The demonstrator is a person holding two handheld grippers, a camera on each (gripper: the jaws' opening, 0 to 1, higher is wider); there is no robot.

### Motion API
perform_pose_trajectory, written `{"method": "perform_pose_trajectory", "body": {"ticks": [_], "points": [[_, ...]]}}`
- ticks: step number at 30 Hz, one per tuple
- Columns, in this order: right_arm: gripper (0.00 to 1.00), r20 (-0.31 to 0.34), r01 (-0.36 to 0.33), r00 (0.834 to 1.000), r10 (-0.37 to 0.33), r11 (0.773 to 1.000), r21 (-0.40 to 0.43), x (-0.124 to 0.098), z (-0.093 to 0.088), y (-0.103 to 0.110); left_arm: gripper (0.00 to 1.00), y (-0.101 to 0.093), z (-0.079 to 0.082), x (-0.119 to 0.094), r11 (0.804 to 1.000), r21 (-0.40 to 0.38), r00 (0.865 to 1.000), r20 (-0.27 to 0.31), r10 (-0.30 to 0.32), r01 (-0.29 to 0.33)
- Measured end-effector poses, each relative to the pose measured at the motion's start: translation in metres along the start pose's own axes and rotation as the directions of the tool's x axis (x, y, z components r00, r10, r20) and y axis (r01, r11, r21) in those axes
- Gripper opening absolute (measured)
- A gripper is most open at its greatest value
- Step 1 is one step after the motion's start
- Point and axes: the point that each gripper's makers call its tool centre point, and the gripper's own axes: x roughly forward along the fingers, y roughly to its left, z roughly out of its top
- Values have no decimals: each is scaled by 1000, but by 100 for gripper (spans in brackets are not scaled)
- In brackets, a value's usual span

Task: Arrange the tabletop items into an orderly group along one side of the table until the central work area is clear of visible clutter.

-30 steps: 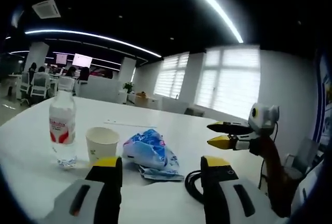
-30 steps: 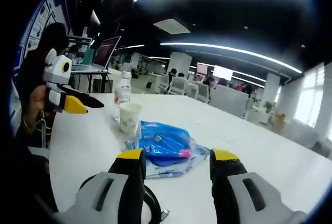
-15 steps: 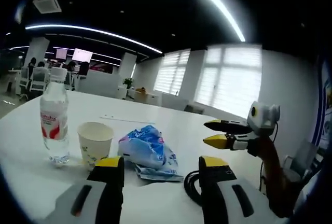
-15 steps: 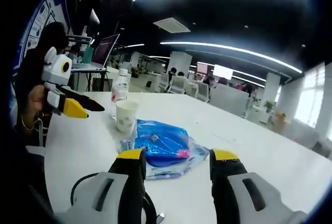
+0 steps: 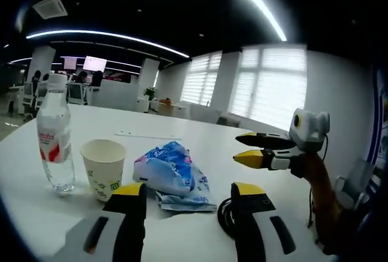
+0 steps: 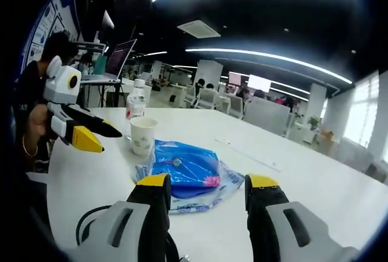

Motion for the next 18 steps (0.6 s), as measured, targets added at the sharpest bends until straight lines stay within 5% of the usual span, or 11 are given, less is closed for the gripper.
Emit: {"method": "perform_pose_trajectory", "body": {"ticks": [18], "points": [[47, 2, -3, 1000, 3, 1000, 4, 9, -3, -2, 55, 2, -4, 14, 1000, 6, 1000, -14, 2, -2]]}}
